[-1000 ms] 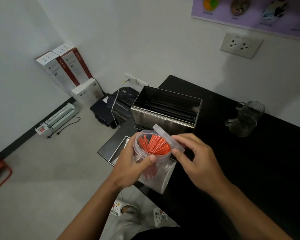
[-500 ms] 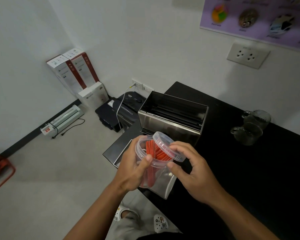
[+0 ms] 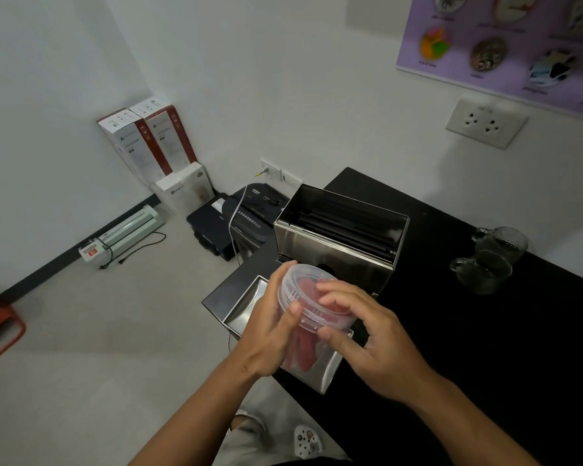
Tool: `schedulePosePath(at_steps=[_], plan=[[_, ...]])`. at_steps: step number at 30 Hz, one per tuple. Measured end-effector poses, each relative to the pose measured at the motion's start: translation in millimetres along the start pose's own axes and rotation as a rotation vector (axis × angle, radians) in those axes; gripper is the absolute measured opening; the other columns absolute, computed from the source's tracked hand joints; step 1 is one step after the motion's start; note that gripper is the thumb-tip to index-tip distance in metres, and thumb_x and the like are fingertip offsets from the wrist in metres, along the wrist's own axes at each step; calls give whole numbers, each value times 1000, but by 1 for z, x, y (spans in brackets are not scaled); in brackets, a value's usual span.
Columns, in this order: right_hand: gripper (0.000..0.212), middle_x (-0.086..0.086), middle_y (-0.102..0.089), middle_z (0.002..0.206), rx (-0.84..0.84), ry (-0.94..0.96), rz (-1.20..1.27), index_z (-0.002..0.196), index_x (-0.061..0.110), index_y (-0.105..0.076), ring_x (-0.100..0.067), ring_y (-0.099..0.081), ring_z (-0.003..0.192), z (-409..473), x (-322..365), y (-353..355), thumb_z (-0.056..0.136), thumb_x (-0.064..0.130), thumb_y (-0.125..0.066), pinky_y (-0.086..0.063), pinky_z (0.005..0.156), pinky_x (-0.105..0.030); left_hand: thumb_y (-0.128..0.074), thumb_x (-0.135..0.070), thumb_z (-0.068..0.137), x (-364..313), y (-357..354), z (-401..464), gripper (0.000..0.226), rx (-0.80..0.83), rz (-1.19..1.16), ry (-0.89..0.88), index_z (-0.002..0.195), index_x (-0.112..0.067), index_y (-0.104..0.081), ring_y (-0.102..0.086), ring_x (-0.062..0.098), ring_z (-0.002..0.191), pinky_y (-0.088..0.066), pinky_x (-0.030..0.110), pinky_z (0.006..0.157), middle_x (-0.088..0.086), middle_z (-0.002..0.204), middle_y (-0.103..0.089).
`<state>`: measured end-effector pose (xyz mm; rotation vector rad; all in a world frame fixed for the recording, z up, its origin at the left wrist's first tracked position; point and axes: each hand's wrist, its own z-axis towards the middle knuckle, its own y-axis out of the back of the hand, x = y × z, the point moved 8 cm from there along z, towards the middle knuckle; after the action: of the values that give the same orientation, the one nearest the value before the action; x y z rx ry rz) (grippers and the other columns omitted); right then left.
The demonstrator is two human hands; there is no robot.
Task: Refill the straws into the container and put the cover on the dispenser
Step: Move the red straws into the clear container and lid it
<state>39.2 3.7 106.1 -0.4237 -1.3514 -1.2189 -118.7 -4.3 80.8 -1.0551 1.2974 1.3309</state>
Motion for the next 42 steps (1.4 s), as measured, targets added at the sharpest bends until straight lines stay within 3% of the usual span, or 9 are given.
schedulePosePath(at_steps=[5, 9, 12, 15, 20, 25, 28, 33, 42], plan=[[38, 17, -55, 149, -69, -16, 18, 134, 31, -61, -13, -44, 148, 1, 3, -1, 99, 47, -64, -41, 116, -30, -54, -80, 90, -3, 4, 2, 63, -73, -57, 64, 141, -44, -53, -70, 18, 121, -55, 23, 97, -10, 130, -70], [80, 28, -44, 155, -146, -235, 248, 153, 50, -33, 0, -42, 146, -5, -15, -8, 85, 68, -70, -43, 110, -17, -54, -86, 84, -8, 6, 4, 81, -134, -86, 63, 140, -27, -56, -71, 18, 120, -58, 30, 98, -5, 127, -72], [95, 19, -48, 156, -45, -345, 408, 159, 45, -22, -6, -46, 145, -10, -27, -28, 83, 59, -76, -44, 115, -32, -53, -88, 82, -8, 11, 4, 91, -166, -139, 75, 143, -22, -53, -68, 20, 127, -55, 43, 107, -1, 133, -70], [87, 24, -61, 141, 53, -375, 392, 154, 40, -34, -1, -58, 132, -19, -26, -48, 82, 49, -82, -52, 100, -19, -50, -90, 81, -4, 10, 1, 90, -115, -131, 122, 146, -27, -50, -65, 12, 130, -54, 32, 106, -10, 135, -68], [72, 12, -69, 134, 0, -414, 386, 147, 29, -46, -11, -64, 128, -23, -34, -47, 86, 19, -83, -52, 108, -36, -61, -80, 84, 3, 14, -6, 77, -62, -166, 179, 142, -30, -51, -66, 13, 129, -56, 25, 99, -13, 131, -69], [70, 8, -68, 136, 115, -390, 411, 147, 35, -47, -16, -66, 128, -17, -31, -41, 85, 31, -80, -54, 105, -34, -68, -89, 68, -17, 44, 5, 103, 22, 36, 126, 154, -47, -31, -45, 4, 147, -42, 35, 118, -21, 156, -48], [68, 0, -66, 138, 193, -361, 422, 148, 34, -50, -24, -64, 129, -11, -27, -40, 86, 34, -80, -53, 106, -41, -67, -78, 81, -45, 48, 16, 99, 193, 245, -17, 163, -41, -25, -34, 1, 155, -30, 35, 124, -20, 165, -40], [73, -8, -60, 147, 213, -312, 456, 156, 23, -42, -30, -58, 136, 0, -17, -37, 93, 41, -75, -50, 108, -38, -66, -60, 92, -63, 34, 27, 83, 432, 308, -20, 163, -32, -35, -47, 12, 148, -46, 46, 118, -12, 159, -48], [74, 1, -64, 143, -9, -288, 417, 152, 35, -46, -23, -63, 132, -2, -24, -21, 87, 49, -79, -54, 106, -36, -66, -52, 88, -63, 31, 36, 75, 292, 223, 59, 157, -28, -48, -58, 16, 137, -50, 51, 114, 1, 147, -57]])
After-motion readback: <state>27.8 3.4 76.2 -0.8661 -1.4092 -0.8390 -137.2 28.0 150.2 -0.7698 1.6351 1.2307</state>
